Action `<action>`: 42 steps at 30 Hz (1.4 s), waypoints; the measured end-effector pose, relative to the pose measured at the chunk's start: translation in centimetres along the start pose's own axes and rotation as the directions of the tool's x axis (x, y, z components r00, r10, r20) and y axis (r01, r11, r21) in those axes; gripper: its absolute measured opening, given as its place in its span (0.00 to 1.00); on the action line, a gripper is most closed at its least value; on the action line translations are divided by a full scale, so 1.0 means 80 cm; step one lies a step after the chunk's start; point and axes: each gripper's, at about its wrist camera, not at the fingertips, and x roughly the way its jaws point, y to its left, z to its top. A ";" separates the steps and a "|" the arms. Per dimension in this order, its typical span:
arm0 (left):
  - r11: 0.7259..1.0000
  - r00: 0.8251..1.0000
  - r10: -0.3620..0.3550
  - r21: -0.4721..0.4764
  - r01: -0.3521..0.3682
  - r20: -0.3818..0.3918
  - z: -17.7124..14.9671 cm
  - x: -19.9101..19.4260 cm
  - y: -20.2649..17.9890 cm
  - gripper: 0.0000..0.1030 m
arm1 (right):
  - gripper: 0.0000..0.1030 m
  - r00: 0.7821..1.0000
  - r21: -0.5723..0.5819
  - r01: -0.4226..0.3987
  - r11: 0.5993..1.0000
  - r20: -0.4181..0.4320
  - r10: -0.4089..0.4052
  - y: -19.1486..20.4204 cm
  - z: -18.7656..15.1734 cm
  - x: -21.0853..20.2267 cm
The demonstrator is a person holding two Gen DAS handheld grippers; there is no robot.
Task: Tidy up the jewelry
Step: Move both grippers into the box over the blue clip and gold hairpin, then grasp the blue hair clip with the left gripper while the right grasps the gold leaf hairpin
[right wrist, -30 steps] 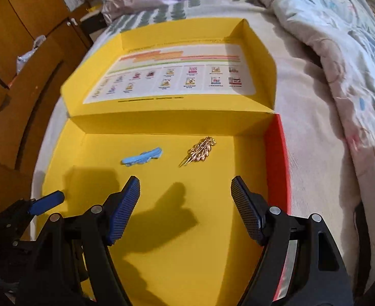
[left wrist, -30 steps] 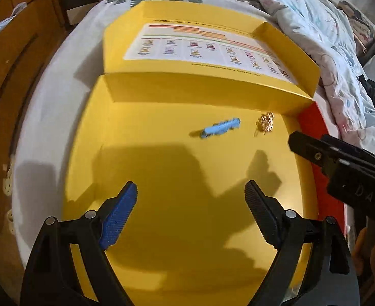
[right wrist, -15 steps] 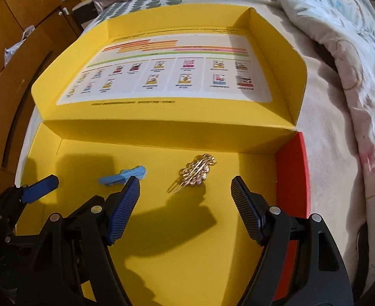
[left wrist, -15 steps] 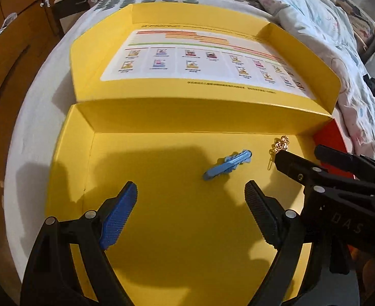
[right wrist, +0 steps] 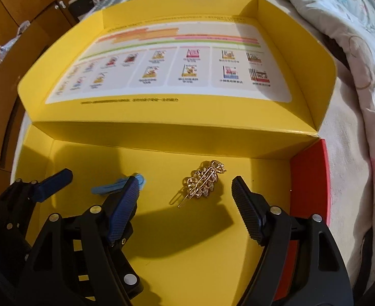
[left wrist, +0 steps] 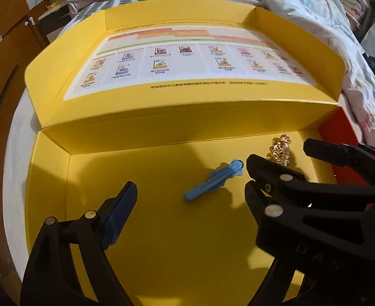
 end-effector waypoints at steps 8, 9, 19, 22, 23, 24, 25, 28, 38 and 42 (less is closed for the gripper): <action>1.000 1.000 0.012 -0.010 -0.012 -0.008 0.005 0.012 0.003 0.76 | 0.77 1.000 0.021 0.025 0.999 0.005 -0.025 -0.006 0.010 0.009; 1.000 1.000 0.013 -0.009 -0.013 -0.004 0.004 0.012 0.004 0.73 | 0.77 1.000 0.021 0.023 1.000 0.001 -0.023 -0.007 0.011 0.012; 1.000 1.000 0.005 0.004 -0.005 0.010 0.003 0.009 -0.002 0.48 | 0.74 0.998 0.016 0.060 0.998 0.009 -0.060 -0.006 0.013 0.020; 1.000 1.000 -0.004 0.012 0.004 0.011 0.003 0.006 -0.003 0.25 | 0.64 0.998 0.021 0.063 0.998 0.011 -0.064 -0.010 0.012 0.017; 1.000 1.000 -0.007 0.013 0.007 0.008 0.003 0.005 -0.003 0.25 | 0.63 0.999 0.026 0.051 0.998 0.010 -0.051 -0.013 0.012 0.016; 1.000 1.000 -0.008 0.014 0.008 0.007 0.002 0.005 -0.002 0.23 | 0.60 0.999 0.028 0.046 0.999 0.010 -0.047 -0.015 0.012 0.014; 1.000 1.000 -0.009 0.015 0.009 0.007 0.001 0.005 -0.002 0.21 | 0.58 0.999 0.027 0.047 0.999 0.010 -0.047 -0.016 0.013 0.014; 1.000 1.000 -0.012 0.012 0.012 0.005 0.001 0.005 0.002 0.16 | 0.55 0.999 0.020 0.053 0.998 0.010 -0.053 -0.016 0.012 0.013; 1.000 1.000 -0.014 -0.012 0.014 -0.015 -0.003 0.001 0.008 0.16 | 0.39 0.999 -0.014 0.052 0.999 -0.002 -0.052 -0.010 0.006 0.009; 1.000 1.000 -0.013 -0.025 0.012 -0.022 -0.004 -0.001 0.013 0.16 | 0.37 0.997 -0.036 0.070 0.997 -0.006 -0.071 -0.006 0.004 0.009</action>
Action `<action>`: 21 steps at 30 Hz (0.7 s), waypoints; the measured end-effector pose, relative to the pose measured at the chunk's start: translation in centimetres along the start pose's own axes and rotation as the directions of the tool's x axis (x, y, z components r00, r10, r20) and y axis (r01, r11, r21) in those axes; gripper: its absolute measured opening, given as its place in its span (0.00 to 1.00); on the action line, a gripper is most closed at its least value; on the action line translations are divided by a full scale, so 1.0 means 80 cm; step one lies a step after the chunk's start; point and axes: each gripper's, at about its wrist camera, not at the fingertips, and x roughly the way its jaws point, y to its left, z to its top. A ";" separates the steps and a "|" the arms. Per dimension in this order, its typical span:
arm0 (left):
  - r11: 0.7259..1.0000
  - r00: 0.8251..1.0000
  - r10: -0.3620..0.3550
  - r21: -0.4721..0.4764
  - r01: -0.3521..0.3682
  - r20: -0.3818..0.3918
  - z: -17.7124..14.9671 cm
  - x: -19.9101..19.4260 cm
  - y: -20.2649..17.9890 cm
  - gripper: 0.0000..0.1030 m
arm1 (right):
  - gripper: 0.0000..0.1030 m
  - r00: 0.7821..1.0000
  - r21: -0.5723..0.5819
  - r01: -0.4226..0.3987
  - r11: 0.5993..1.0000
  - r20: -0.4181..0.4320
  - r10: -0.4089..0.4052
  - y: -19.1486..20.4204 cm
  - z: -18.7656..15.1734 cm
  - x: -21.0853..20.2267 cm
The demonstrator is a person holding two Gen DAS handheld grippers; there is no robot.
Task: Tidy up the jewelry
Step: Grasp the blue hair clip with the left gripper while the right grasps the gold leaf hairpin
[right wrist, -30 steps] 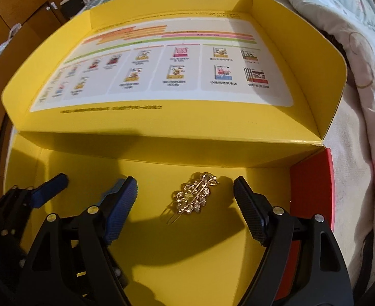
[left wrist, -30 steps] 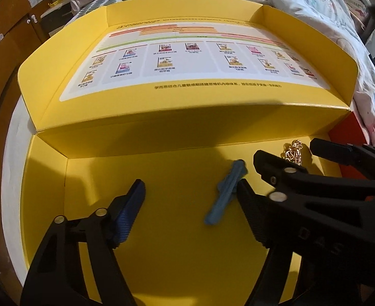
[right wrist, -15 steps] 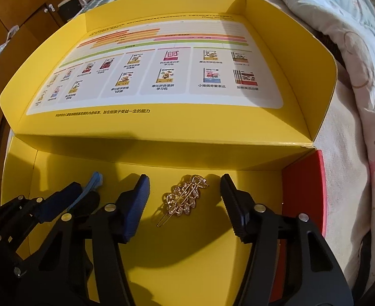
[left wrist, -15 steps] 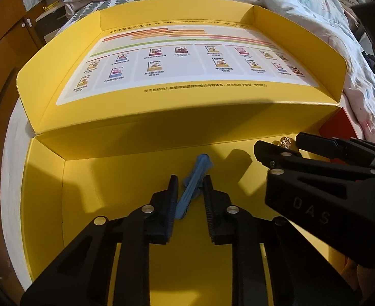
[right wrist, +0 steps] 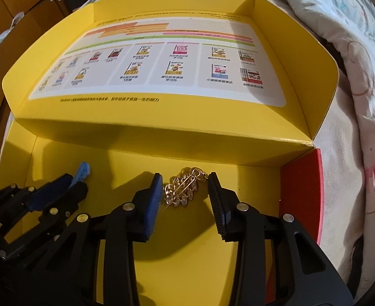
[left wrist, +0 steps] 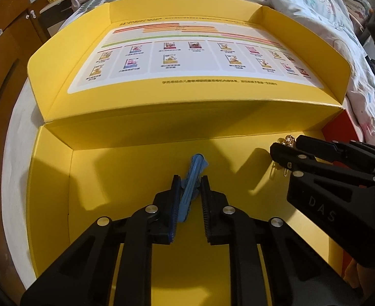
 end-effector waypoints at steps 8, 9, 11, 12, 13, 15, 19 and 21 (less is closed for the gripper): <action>1.000 1.000 0.003 -0.022 -0.003 0.009 -0.001 -0.012 0.010 0.16 | 0.24 1.000 -0.015 0.008 1.000 -0.011 -0.008 0.006 -0.005 -0.002; 1.000 1.000 0.001 -0.022 -0.001 0.010 -0.001 -0.013 0.010 0.16 | 0.24 1.000 -0.014 0.011 1.000 -0.007 -0.011 0.006 -0.006 -0.003; 1.000 1.000 -0.001 -0.026 0.002 0.011 0.000 -0.015 0.011 0.16 | 0.24 1.000 -0.015 0.013 1.000 -0.006 -0.013 0.007 -0.006 -0.006; 1.000 1.000 -0.002 -0.026 0.003 0.012 -0.001 -0.017 0.011 0.16 | 0.24 1.000 -0.015 0.007 1.000 -0.001 -0.007 0.007 -0.007 -0.009; 1.000 1.000 -0.003 -0.025 0.003 0.015 -0.001 -0.018 0.011 0.16 | 0.24 1.000 -0.016 0.010 1.000 0.001 -0.010 0.007 -0.008 -0.013; 1.000 1.000 -0.003 -0.029 0.004 0.016 0.000 -0.021 0.012 0.16 | 0.24 1.000 -0.014 0.006 1.000 0.012 -0.005 0.007 -0.008 -0.019; 0.999 1.000 -0.005 -0.038 0.006 0.026 0.000 -0.029 0.014 0.16 | 0.24 1.000 -0.012 -0.012 1.000 0.026 0.012 0.005 -0.007 -0.033; 0.999 1.000 -0.002 -0.039 0.004 0.031 -0.001 -0.032 0.014 0.16 | 0.24 0.999 -0.013 -0.014 1.000 0.034 0.015 0.006 -0.008 -0.042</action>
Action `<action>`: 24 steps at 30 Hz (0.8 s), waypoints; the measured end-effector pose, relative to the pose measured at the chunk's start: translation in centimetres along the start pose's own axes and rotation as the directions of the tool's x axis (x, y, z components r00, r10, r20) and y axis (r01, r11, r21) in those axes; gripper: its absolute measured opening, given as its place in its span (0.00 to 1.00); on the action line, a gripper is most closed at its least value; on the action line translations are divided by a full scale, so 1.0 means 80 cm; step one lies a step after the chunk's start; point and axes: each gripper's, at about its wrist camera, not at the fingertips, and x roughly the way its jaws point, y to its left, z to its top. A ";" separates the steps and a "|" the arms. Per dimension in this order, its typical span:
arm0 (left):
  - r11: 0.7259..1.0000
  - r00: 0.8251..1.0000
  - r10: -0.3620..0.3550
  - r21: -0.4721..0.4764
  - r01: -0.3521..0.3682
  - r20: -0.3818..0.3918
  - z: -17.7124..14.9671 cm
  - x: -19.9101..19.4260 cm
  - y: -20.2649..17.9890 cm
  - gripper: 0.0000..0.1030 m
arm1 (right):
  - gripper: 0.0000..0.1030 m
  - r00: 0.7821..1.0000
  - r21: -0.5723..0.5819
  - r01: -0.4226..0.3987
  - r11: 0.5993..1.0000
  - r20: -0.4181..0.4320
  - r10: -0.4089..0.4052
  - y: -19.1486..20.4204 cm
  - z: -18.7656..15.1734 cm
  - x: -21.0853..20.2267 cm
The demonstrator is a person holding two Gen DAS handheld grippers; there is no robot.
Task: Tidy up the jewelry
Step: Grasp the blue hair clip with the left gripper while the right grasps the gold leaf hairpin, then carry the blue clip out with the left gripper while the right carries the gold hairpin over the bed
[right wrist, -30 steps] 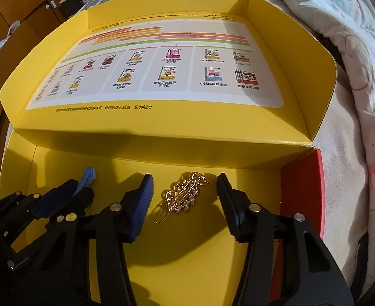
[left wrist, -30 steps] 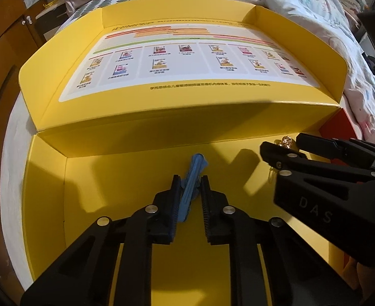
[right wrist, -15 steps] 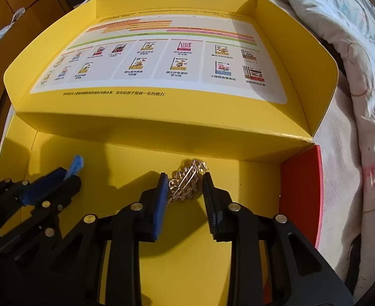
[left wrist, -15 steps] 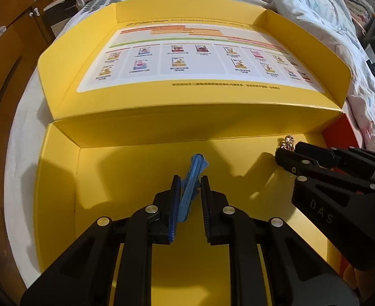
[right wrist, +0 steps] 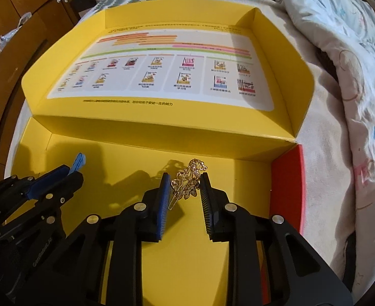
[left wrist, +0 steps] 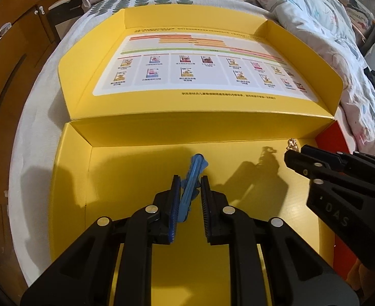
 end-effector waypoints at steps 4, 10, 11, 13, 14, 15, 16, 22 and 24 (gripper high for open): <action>1.000 1.000 0.002 -0.003 -0.002 0.007 -0.001 -0.011 0.000 0.16 | 0.24 1.000 -0.003 0.001 1.000 0.014 -0.001 -0.001 0.001 -0.015; 1.000 0.999 -0.013 -0.003 0.014 0.039 -0.009 -0.055 0.000 0.16 | 0.24 0.999 0.000 -0.009 1.000 0.043 0.009 -0.005 -0.011 -0.058; 1.000 0.999 -0.020 -0.005 0.020 0.043 -0.011 -0.062 0.002 0.16 | 0.24 0.998 0.003 -0.020 1.000 0.052 0.020 -0.006 -0.015 -0.070; 0.999 0.998 -0.036 -0.012 0.036 0.054 -0.019 -0.085 0.008 0.16 | 0.24 0.997 0.004 -0.020 1.000 0.070 0.019 -0.007 -0.024 -0.094; 0.999 0.997 -0.043 -0.018 0.044 0.057 -0.025 -0.096 0.011 0.16 | 0.24 0.997 0.006 -0.024 1.000 0.077 0.023 -0.009 -0.028 -0.102; 0.999 0.997 -0.044 -0.020 0.045 0.058 -0.030 -0.104 0.014 0.16 | 0.24 0.996 0.009 -0.032 0.999 0.084 0.031 -0.011 -0.034 -0.115; 0.999 0.997 -0.043 -0.022 0.044 0.060 -0.035 -0.114 0.017 0.16 | 0.24 0.996 0.008 -0.032 0.999 0.087 0.031 -0.013 -0.039 -0.123; 0.999 0.997 -0.012 -0.033 0.015 0.076 -0.084 -0.178 0.038 0.16 | 0.24 0.991 0.041 -0.017 0.999 0.131 0.011 -0.038 -0.085 -0.197; 1.000 0.996 -0.001 -0.025 0.003 0.084 -0.100 -0.193 0.041 0.16 | 0.24 0.989 0.059 -0.023 0.998 0.150 0.014 -0.049 -0.107 -0.224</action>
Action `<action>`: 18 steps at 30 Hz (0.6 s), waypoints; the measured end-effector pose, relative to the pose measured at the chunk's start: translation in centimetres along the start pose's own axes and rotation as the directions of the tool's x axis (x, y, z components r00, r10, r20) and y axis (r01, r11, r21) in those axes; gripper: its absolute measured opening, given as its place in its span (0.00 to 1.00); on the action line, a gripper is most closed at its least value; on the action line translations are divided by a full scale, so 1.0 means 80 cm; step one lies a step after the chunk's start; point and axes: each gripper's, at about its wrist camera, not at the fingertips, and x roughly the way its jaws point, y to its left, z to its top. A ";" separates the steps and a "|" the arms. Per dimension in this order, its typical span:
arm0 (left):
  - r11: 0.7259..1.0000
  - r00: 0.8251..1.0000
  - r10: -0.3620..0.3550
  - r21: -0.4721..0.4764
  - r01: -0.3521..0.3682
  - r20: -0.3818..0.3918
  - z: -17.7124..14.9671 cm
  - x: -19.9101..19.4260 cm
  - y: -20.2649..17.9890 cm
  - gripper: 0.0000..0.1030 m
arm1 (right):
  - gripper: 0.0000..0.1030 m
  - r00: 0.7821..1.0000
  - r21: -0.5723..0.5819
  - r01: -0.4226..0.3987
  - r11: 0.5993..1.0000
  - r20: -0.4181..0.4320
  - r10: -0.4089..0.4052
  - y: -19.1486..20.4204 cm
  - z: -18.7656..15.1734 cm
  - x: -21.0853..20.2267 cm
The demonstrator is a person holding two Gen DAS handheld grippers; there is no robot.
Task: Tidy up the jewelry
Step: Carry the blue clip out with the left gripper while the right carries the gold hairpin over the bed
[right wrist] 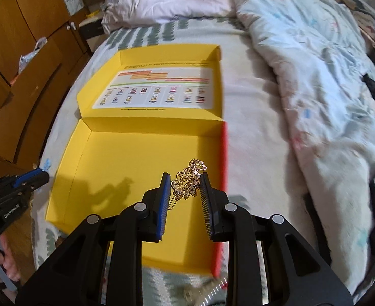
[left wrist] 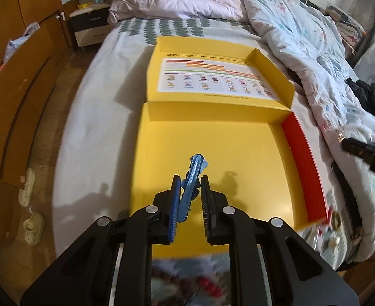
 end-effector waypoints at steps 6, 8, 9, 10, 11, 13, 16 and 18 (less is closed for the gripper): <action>0.999 0.999 -0.045 -0.001 0.045 -0.005 -0.065 -0.037 -0.005 0.16 | 0.24 0.999 0.041 -0.047 0.998 0.023 0.047 -0.024 -0.074 -0.050; 0.998 0.998 -0.068 0.006 0.068 -0.010 -0.096 -0.042 -0.014 0.16 | 0.24 0.998 0.044 -0.054 0.998 0.009 0.054 -0.026 -0.106 -0.053; 0.997 0.997 -0.072 0.009 0.073 -0.015 -0.107 -0.042 -0.018 0.16 | 0.24 0.998 0.044 -0.057 0.997 0.004 0.057 -0.026 -0.122 -0.052; 0.996 0.996 -0.084 0.015 0.085 -0.024 -0.125 -0.040 -0.024 0.16 | 0.24 0.998 0.037 -0.060 0.998 -0.011 0.060 -0.025 -0.144 -0.049; 0.996 0.995 -0.091 0.018 0.091 -0.029 -0.136 -0.040 -0.028 0.16 | 0.24 0.998 0.032 -0.062 0.998 -0.020 0.063 -0.022 -0.158 -0.046; 0.994 0.994 -0.102 0.030 0.104 -0.046 -0.169 -0.037 -0.040 0.16 | 0.24 0.996 0.009 -0.079 0.997 -0.046 0.079 -0.013 -0.194 -0.039; 0.993 0.993 -0.109 0.046 0.112 -0.051 -0.214 -0.035 -0.054 0.16 | 0.24 0.992 -0.028 -0.101 0.994 -0.078 0.099 0.006 -0.235 -0.030; 0.991 0.992 -0.115 0.054 0.118 -0.058 -0.240 -0.031 -0.062 0.16 | 0.24 0.989 -0.045 -0.120 0.992 -0.096 0.115 0.020 -0.252 -0.022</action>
